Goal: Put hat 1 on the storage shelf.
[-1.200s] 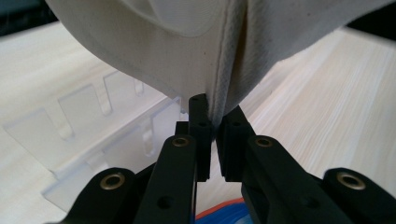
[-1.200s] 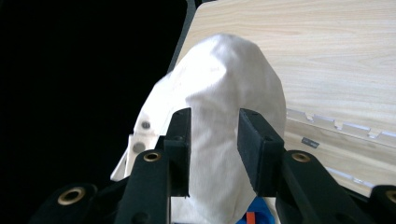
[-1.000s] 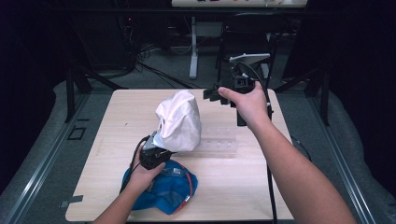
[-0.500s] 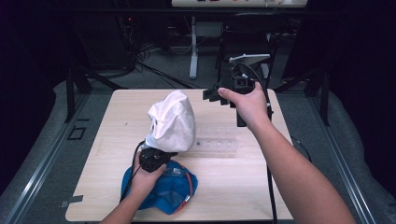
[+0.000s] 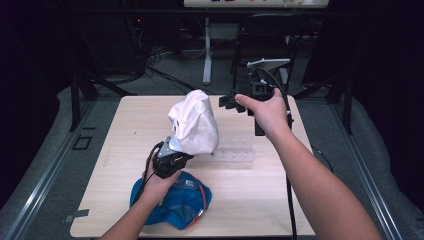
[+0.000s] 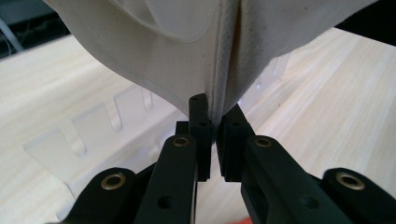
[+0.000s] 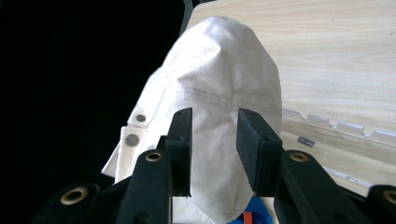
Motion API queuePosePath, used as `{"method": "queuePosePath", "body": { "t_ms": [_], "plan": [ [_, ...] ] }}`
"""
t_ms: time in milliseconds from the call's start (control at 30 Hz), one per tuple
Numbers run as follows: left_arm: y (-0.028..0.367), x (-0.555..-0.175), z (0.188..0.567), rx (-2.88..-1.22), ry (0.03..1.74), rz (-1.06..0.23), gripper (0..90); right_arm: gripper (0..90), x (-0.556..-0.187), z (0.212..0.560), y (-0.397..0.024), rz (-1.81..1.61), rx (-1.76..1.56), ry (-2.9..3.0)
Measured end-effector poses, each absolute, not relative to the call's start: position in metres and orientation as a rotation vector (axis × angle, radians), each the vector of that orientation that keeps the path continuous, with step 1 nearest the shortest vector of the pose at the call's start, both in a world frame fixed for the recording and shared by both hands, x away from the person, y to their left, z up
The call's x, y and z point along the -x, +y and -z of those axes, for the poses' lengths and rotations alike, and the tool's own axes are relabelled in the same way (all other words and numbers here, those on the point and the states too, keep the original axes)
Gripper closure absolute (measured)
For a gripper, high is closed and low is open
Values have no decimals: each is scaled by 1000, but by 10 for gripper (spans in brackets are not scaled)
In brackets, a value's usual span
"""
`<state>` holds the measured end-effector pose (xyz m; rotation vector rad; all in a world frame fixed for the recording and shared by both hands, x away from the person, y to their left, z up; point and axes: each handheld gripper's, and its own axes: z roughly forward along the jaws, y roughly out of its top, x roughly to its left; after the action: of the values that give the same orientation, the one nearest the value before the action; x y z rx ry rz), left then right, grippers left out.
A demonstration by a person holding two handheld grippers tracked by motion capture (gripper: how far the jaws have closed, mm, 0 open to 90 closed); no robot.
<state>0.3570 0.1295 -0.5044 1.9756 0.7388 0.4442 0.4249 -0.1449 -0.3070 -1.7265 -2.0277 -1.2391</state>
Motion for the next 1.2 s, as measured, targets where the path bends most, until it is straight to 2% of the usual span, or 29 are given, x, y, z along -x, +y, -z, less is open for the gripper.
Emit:
{"method": "queuePosePath", "body": {
  "t_ms": [233,400,567,733,833,1033,1200],
  "plan": [
    [125,-368,508,-1938,784,-328,860,669,-425,306,-147,1248,1733,-2016],
    [133,-365,514,-1940,825,-351,860,669,-424,306,-152,1248,1742,-2018],
    [139,-365,522,-1858,928,-297,859,670,-424,309,-156,1249,1748,-2007],
    [132,-364,532,-1960,921,-299,859,670,-424,310,-155,1250,1750,-2002],
    [131,-365,534,-1921,964,-286,858,670,-423,309,-155,1244,1743,-2010],
    [126,-365,539,-1985,975,-294,856,672,-422,311,-156,1242,1746,-2015],
    [126,-365,540,-1948,1003,-284,850,672,-420,314,-155,1231,1743,-2024]
  ]
}}
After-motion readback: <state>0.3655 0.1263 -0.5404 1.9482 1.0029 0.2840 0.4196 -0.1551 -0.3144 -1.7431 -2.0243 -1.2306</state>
